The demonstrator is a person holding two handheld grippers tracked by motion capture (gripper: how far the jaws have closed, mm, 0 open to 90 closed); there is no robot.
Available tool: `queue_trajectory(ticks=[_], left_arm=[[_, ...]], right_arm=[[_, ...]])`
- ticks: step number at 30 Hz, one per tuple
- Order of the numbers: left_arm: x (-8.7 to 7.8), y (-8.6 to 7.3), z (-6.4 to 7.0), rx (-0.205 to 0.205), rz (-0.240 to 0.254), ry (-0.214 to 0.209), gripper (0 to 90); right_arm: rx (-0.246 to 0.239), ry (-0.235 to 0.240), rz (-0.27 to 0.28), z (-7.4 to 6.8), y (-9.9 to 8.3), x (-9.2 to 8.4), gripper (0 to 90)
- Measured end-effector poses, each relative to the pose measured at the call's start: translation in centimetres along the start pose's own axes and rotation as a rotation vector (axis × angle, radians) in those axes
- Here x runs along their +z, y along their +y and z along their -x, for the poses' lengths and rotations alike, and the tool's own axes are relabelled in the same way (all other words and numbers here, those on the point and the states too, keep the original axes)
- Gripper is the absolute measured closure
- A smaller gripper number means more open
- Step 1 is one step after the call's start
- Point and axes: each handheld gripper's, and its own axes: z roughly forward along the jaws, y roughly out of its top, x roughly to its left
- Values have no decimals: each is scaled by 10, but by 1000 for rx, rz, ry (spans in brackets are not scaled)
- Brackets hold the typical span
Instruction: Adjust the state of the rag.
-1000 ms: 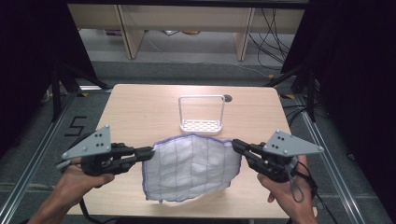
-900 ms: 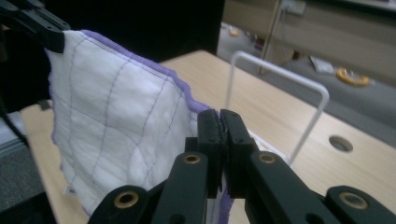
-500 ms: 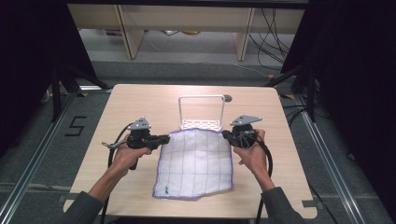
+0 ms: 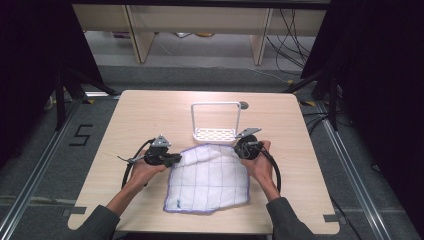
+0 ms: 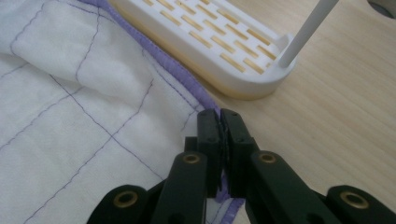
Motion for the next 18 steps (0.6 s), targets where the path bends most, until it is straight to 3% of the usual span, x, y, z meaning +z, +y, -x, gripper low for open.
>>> queue_trajectory(ticks=[3,5,7,9,10,12,13,14,16,17,18], left_arm=[[2,-2,0,-2,0,2,813],[1,-1,0,-6,-2,10,751],[-3,-1,-1,-25,10,29,640],[-6,-1,-1,-27,23,21,559],[-14,-1,1,-48,36,28,508],[-20,-2,2,-48,42,29,429],[-27,-4,4,-44,49,25,429],[-41,-9,10,-45,56,19,406],[-48,-12,13,-30,57,14,405],[-55,-17,18,-23,63,1,405],[-62,-23,25,-13,70,-13,405]], right_arm=[[10,13,-24,-4,-2,7,873],[4,11,-33,-4,-2,9,870],[17,9,-22,-5,-3,9,776],[50,-19,18,-5,-3,5,645],[70,-18,26,-5,-3,0,628],[75,-14,57,-5,-6,-12,562],[75,-14,57,-5,-6,-12,562],[84,-6,65,-7,-10,-28,487],[108,16,67,-9,-13,-36,478],[147,68,84,-12,-18,-45,480],[135,78,106,-14,-23,-53,480]])
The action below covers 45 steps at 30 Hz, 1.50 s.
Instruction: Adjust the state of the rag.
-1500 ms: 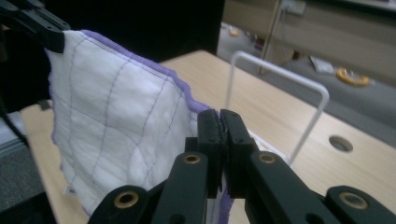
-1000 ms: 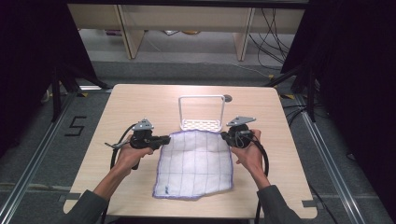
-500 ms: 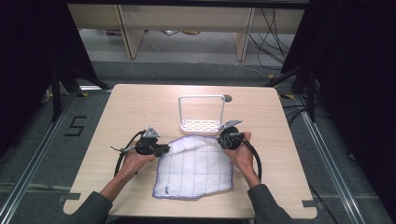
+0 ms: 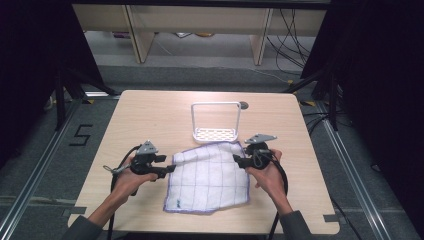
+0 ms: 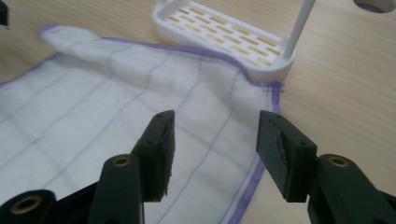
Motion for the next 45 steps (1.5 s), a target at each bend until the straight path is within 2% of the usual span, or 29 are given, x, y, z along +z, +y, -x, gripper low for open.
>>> queue_trajectory(ticks=[2,8,11,12,13,15,16,17,18,22,23,24,25,26,27,28,29,30,31,33,35,36,37,38,39,40,41,43,45], left_arm=[[-11,-11,11,9,6,-26,408],[-24,-43,49,37,-15,-101,409],[-27,-49,55,53,-45,-106,405],[-27,-52,58,56,-47,-116,389],[-29,-54,58,86,-66,-113,388],[-30,-56,58,87,-73,-95,387],[-30,-58,60,60,-57,-92,387],[-29,-58,60,93,-69,-93,388],[-28,-58,62,100,-72,-99,389],[-23,-57,67,108,-78,-110,388],[-20,-56,66,129,-93,-105,390],[-17,-56,67,125,-93,-104,393],[-14,-55,66,151,-109,-101,411],[-8,-55,68,169,-117,-99,463],[-7,-55,66,217,-137,-90,503],[-7,-55,66,217,-137,-90,542],[-6,-55,68,221,-131,-82,542],[-6,-56,68,241,-134,-77,604],[-7,-55,68,268,-140,-78,730],[-8,-56,67,270,-130,-93,824],[-8,-56,67,262,-127,-97,856],[-11,-55,69,262,-116,-111,861],[-13,-55,71,249,-84,-123,864],[-13,-55,71,249,-84,-123,866],[-17,-54,74,236,-81,-139,868],[-22,-55,81,227,-49,-173,869],[-22,-55,81,227,-49,-173,869],[-31,-56,88,243,-58,-207,869],[-31,-57,91,231,-49,-226,868]], right_arm=[[-28,16,18,-8,-13,-16,475],[-51,100,-19,-37,-62,-43,479],[-52,110,-14,-47,-72,-46,479],[-71,126,-40,-53,-79,-49,477],[-54,115,-48,-56,-83,-50,474],[-55,106,-58,-58,-86,-51,472],[-49,100,-70,-60,-89,-50,467],[-45,97,-65,-63,-93,-48,460],[-42,105,-92,-64,-92,-49,460],[-60,98,-90,-65,-93,-44,458],[-66,89,-88,-64,-93,-42,462],[-68,84,-99,-63,-94,-39,470],[-83,75,-78,-61,-95,-34,492],[-95,79,-112,-58,-95,-31,572],[-82,83,-100,-58,-95,-28,627],[-82,83,-100,-58,-95,-28,627],[-109,87,-107,-55,-93,-29,694],[-94,91,-71,-55,-93,-28,781],[-133,100,-48,-52,-88,-30,864],[-128,102,-36,-52,-86,-32,875],[-146,116,-21,-53,-83,-37,885],[-118,112,-26,-55,-83,-42,886],[-115,124,-18,-56,-82,-46,886],[-115,124,-18,-56,-82,-46,886],[-125,133,3,-58,-84,-56,886],[-115,143,0,-60,-85,-63,886],[-115,143,0,-60,-85,-63,886],[-102,152,-1,-61,-88,-79,886],[-96,157,-1,-60,-92,-86,885]])
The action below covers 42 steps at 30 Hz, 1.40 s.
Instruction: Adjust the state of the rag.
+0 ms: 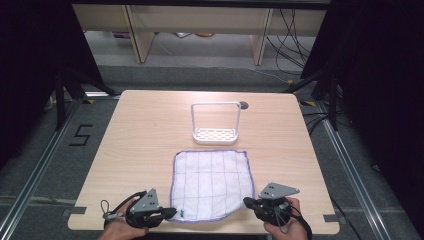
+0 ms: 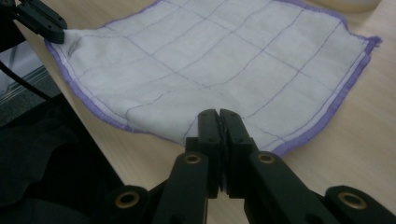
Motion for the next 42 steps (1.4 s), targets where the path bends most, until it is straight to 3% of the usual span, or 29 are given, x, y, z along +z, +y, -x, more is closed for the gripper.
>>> queue_trajectory(ticks=[2,3,4,6,7,8,9,10,12,13,14,15,16,17,18,19,22,27,30,31,37,38,39,42], left_arm=[[1,-2,1,18,-24,-1,866],[5,-4,1,-8,-46,-3,865],[5,-4,1,-8,-46,-3,864],[8,-7,-3,-24,-65,-7,857],[7,-7,-4,-16,-69,-10,840],[7,-7,-4,-35,-62,-7,800],[7,-7,-5,-52,-49,-11,766],[7,-7,-5,-52,-49,-11,734],[3,-4,-10,-71,-19,2,639],[3,-2,-11,-109,3,9,591],[3,-2,-11,-109,3,9,547],[1,-1,-15,-112,17,27,547],[0,0,-19,-128,30,44,513],[-1,2,-28,-153,47,92,443],[-1,2,-28,-153,47,92,424],[-1,3,-32,-176,57,114,424],[-2,8,-49,-192,72,168,404],[-1,10,-62,-204,70,208,395],[-2,10,-65,-198,51,215,392],[-2,10,-66,-205,56,218,392],[0,12,-73,-232,70,239,373],[-2,12,-76,-212,53,245,372],[1,13,-76,-239,80,245,366],[1,14,-82,-222,38,258,354]], right_arm=[[19,4,-16,0,-3,-1,882],[22,6,-40,3,-11,4,873],[22,6,-40,3,-11,4,873],[43,16,-90,6,-17,14,802],[60,12,-90,7,-17,16,772],[38,10,-90,9,-17,16,737],[73,-2,-91,8,-16,15,698],[73,-2,-91,8,-16,15,698],[81,-23,-40,14,-13,12,622],[120,-35,-34,12,-11,10,595],[120,-35,-34,12,-11,10,595],[90,-55,-16,17,-10,10,581],[94,-58,-7,19,-9,11,567],[96,-80,9,24,-6,14,544],[92,-82,4,27,-4,16,537],[92,-82,4,27,-4,16,537],[75,-105,11,39,2,27,523],[92,-129,30,49,13,31,523],[77,-133,34,54,16,33,522],[103,-135,37,54,18,34,522],[120,-127,46,64,21,45,509],[122,-142,40,64,22,45,501],[119,-149,50,68,23,49,495],[133,-144,42,71,26,52,473]])
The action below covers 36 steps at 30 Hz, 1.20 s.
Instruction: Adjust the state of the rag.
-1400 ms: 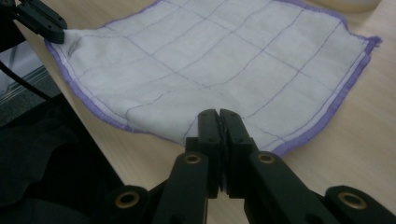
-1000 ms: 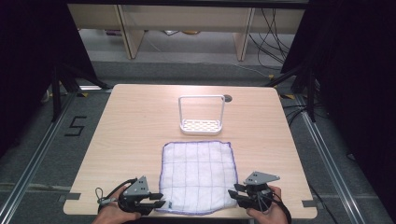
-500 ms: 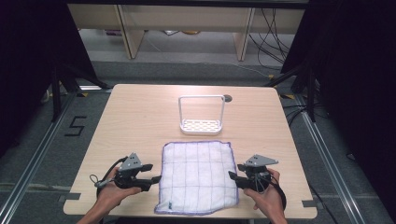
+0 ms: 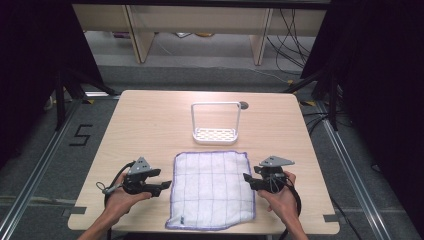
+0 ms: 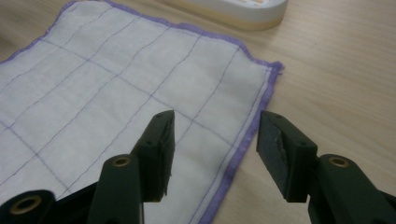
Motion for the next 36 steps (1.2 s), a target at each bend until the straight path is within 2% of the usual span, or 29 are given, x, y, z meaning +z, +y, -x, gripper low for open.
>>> queue_trajectory(ticks=[1,2,4,5,8,10,11,12,13,14,16,18,19,20,21,22,24,26,28,29,31,34,36], left_arm=[[0,0,0,0,0,0,349],[1,0,-1,-3,-1,-5,349],[4,1,-3,-25,12,0,346],[4,1,-5,-10,-7,2,344],[5,3,-8,-32,-2,1,337],[5,4,-10,-44,-3,-4,334],[8,5,-9,-65,23,2,333],[8,5,-9,-65,23,2,332],[6,8,-11,-44,2,15,332],[7,9,-12,-52,13,11,331],[8,10,-13,-46,5,12,331],[10,15,-15,-44,2,19,330],[10,15,-15,-44,2,19,329],[15,17,-14,-70,33,24,329],[14,18,-17,-45,6,26,329],[14,18,-17,-45,6,26,328],[17,21,-20,-50,9,33,328],[21,23,-22,-56,7,45,328],[26,26,-26,-61,4,49,328],[27,27,-27,-63,2,48,328],[29,30,-30,-64,4,56,328],[33,33,-32,-75,11,66,328],[36,36,-34,-75,2,62,326]], right_arm=[[0,0,0,0,0,0,473],[-5,-25,3,1,1,0,472],[8,-23,2,5,3,1,470],[18,-16,15,7,5,4,468],[21,-32,2,12,10,4,458],[5,-34,10,17,13,7,457],[23,-29,-8,22,17,10,455],[23,-29,-8,22,17,10,455],[37,-45,-6,25,19,12,455],[44,-59,-2,27,20,13,456],[27,-50,-14,31,22,14,456],[47,-54,-15,33,25,16,455],[15,-59,-14,35,26,18,454],[20,-48,-9,35,28,20,452],[33,-48,-16,36,30,21,450],[33,-48,-16,36,30,21,450],[45,-59,-24,35,34,21,449],[5,-64,3,40,38,26,447],[36,-64,-21,39,41,28,447],[11,-66,-11,41,42,31,446],[30,-66,-20,39,45,33,443],[2,-73,-27,40,48,37,440],[10,-70,-36,39,50,40,443]])
